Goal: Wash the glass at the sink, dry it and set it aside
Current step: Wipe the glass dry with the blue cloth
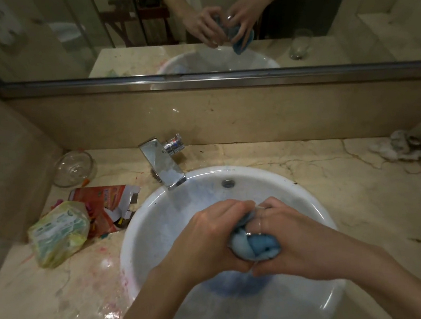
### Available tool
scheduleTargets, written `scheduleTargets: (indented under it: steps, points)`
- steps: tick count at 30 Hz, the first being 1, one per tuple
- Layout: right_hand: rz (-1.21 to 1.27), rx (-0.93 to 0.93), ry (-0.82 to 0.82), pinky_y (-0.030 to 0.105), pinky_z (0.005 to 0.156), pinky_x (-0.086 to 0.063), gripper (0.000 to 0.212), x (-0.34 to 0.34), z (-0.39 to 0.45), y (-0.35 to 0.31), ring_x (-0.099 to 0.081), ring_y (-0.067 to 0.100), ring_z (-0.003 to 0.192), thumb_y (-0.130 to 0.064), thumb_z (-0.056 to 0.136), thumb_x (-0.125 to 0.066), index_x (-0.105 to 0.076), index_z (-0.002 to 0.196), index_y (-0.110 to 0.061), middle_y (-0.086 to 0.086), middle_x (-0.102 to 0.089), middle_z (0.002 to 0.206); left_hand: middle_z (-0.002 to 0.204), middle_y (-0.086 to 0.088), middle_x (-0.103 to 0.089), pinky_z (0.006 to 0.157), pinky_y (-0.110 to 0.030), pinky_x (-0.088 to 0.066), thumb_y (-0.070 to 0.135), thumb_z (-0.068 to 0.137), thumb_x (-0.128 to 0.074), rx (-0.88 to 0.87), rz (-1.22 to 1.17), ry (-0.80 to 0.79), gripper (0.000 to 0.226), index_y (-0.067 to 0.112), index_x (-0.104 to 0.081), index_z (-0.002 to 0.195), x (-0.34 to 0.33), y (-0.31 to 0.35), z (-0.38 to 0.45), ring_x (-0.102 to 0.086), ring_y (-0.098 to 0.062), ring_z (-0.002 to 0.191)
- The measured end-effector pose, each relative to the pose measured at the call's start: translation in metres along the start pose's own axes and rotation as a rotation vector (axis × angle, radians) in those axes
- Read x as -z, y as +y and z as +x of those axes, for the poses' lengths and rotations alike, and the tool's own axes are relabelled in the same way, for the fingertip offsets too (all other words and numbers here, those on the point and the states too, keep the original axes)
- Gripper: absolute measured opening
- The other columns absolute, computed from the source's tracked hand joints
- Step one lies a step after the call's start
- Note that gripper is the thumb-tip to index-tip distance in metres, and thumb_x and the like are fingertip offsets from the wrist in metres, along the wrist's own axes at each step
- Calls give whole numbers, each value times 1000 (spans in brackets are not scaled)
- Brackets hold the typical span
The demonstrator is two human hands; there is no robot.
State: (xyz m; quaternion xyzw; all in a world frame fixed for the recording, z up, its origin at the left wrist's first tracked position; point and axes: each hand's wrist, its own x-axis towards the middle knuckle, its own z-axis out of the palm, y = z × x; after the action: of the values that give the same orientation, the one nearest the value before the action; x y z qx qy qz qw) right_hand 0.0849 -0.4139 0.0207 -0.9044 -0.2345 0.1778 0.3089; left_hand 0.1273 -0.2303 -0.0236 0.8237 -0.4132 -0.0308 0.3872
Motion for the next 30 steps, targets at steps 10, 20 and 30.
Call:
scheduleTargets:
  steps: [10,20,30]
  points:
    - [270,-33,385,18,80,-47,31,5,-15,3,-63,10,93,-35,63,-91,-75,88,-26,-16,-68,90,107,0,-74,79,-40,-59,54,54,-91,64,-154,181,83,22,-54,122,-1,1,12,-72,-15,95]
    - [595,-164,809,19,69,-53,42,-3,-15,-6,-68,14,80,-11,46,-96,-74,79,-27,-5,-72,86,106,15,-71,80,-21,-55,16,45,-101,301,-358,269,81,24,-60,115,-7,10,25,-69,-5,97]
    - [1100,-266,1136,35,73,-58,29,2,-7,-1,-70,14,79,-19,60,-90,-74,84,-20,-2,-75,80,105,-1,-77,84,-39,-58,16,48,-93,494,-790,446,76,17,-54,114,-18,11,24,-70,-11,98]
